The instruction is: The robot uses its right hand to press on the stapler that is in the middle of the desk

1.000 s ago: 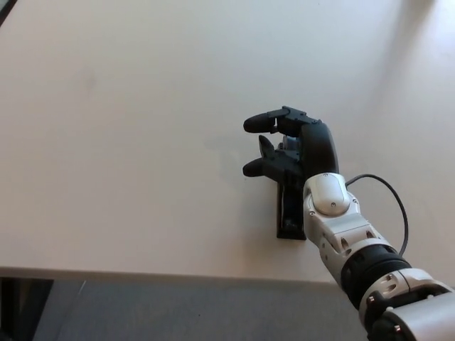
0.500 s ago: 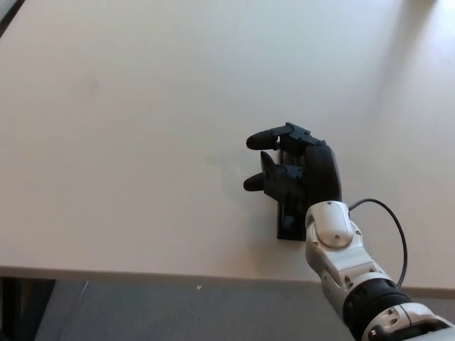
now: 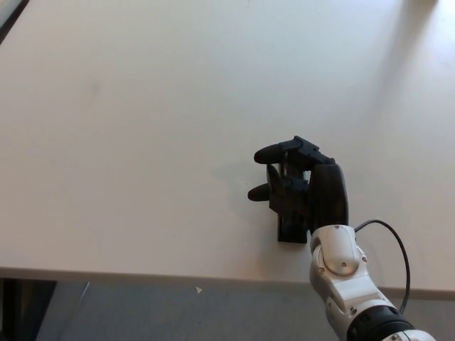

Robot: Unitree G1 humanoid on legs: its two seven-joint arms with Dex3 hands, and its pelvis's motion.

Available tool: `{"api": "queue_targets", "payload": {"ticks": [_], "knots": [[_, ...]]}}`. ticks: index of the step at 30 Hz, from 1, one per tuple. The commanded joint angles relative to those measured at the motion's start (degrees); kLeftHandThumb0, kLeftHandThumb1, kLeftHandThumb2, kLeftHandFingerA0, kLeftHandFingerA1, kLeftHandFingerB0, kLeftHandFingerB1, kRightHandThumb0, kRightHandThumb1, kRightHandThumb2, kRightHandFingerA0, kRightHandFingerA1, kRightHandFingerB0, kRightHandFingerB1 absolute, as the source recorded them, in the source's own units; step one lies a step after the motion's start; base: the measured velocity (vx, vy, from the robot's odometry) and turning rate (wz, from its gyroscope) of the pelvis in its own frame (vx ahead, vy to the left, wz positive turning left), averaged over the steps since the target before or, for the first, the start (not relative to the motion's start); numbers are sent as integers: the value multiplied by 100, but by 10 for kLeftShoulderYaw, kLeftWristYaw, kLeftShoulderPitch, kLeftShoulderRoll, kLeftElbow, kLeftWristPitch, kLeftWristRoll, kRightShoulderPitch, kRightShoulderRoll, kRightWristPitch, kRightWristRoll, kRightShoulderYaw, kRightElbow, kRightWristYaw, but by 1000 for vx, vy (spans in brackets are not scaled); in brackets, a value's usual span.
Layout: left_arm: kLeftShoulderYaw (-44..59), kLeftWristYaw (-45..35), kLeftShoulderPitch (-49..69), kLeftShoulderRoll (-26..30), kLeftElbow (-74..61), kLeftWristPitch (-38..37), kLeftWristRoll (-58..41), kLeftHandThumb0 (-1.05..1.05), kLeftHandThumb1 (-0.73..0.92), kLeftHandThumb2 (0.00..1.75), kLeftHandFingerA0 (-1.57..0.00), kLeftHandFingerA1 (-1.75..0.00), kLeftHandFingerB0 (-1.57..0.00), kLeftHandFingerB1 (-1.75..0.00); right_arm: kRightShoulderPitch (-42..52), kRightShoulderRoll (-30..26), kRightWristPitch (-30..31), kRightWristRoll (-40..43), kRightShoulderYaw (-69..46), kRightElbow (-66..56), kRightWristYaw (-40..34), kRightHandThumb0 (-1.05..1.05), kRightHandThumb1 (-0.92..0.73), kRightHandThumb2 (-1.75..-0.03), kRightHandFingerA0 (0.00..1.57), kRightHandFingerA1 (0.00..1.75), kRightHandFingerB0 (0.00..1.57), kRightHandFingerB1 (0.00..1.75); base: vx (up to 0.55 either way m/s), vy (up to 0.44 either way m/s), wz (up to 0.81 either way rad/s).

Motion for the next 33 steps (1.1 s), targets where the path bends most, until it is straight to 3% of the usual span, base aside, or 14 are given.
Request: {"api": "queue_targets", "payload": {"ticks": [1, 3, 4, 5, 6, 7, 9, 10, 13, 14, 20, 21, 23, 33], "knots": [[-9, -3, 15, 9, 7, -58, 16, -76, 77, 110, -10, -45, -5, -39, 181, 5, 99, -8, 1, 89, 13, -9, -73, -70, 124, 71, 75, 113, 0, 0, 0], [-3, -16, 15, 10, 0, -56, 6, -73, 92, 73, -13, -30, -11, -27, 170, 4, 103, -7, 0, 88, 11, -8, -72, -71, 123, 71, 76, 115, 0, 0, 0], [6, -23, 10, 8, 5, -63, -2, -35, 55, 112, 0, -48, 0, -47, 165, 6, 102, 2, -7, 87, 17, -6, -71, -72, 124, 73, 76, 116, 0, 0, 0], [7, -24, 7, 8, 6, -63, -4, -35, 55, 112, 0, -48, 0, -47, 161, 6, 103, 3, -9, 86, 18, -6, -71, -72, 124, 73, 76, 116, 0, 0, 0], [15, -29, 8, 2, 0, -67, -14, -71, 92, 69, -12, -29, -11, -26, 153, 6, 106, 4, -10, 85, 17, -6, -72, -70, 124, 72, 75, 115, 0, 0, 0], [20, -32, 6, -2, -1, -67, -20, -71, 92, 69, -11, -28, -10, -26, 148, 7, 108, 8, -13, 84, 19, -6, -72, -70, 124, 72, 76, 115, 0, 0, 0], [26, -34, -12, -4, -2, -60, -25, -72, 84, 73, -11, -30, -8, -26, 122, 4, 116, 12, -19, 81, 21, -7, -72, -71, 124, 74, 75, 115, 0, 0, 0], [18, -27, -22, 1, -6, -55, -15, -79, 79, 109, -14, -46, 0, -37, 104, 1, 117, 12, -20, 78, 21, -9, -73, -74, 124, 73, 76, 113, 0, 0, 0], [15, -36, -42, 6, -8, -54, -12, -71, 76, 108, -6, -44, -3, -37, 62, -6, 108, 6, -17, 68, 16, -9, -73, -71, 125, 74, 79, 113, 0, 0, 0], [20, -41, -54, 5, -7, -54, -18, -69, 92, 72, -11, -30, -9, -26, 41, -11, 111, -3, -11, 65, 9, -10, -73, -70, 125, 71, 81, 107, 0, 0, 0], [-4, 18, -136, 18, -26, 0, 10, -81, 82, 111, -2, -37, -14, -28, -128, -36, 135, 26, -42, 26, 26, -11, -80, -67, 125, 68, 73, 110, 0, 0, 0], [13, -1, -151, 14, -19, 3, -12, -71, 87, 74, -7, -26, -8, -21, -151, -43, 129, 26, -45, 22, 28, -11, -79, -69, 124, 68, 75, 116, 0, 0, 0], [19, -2, -172, 13, -18, 5, -19, -76, 89, 72, -9, -28, -11, -22, -191, -54, 132, 27, -50, 17, 31, -16, -80, -69, 122, 63, 79, 90, 0, 0, 0], [25, 5, -213, 19, -5, 9, -13, -72, 75, 107, -6, -43, -8, -35, -285, -108, 134, 49, -86, -31, 77, -19, -80, -66, 125, 73, 67, 120, 0, 0, 0]]}}
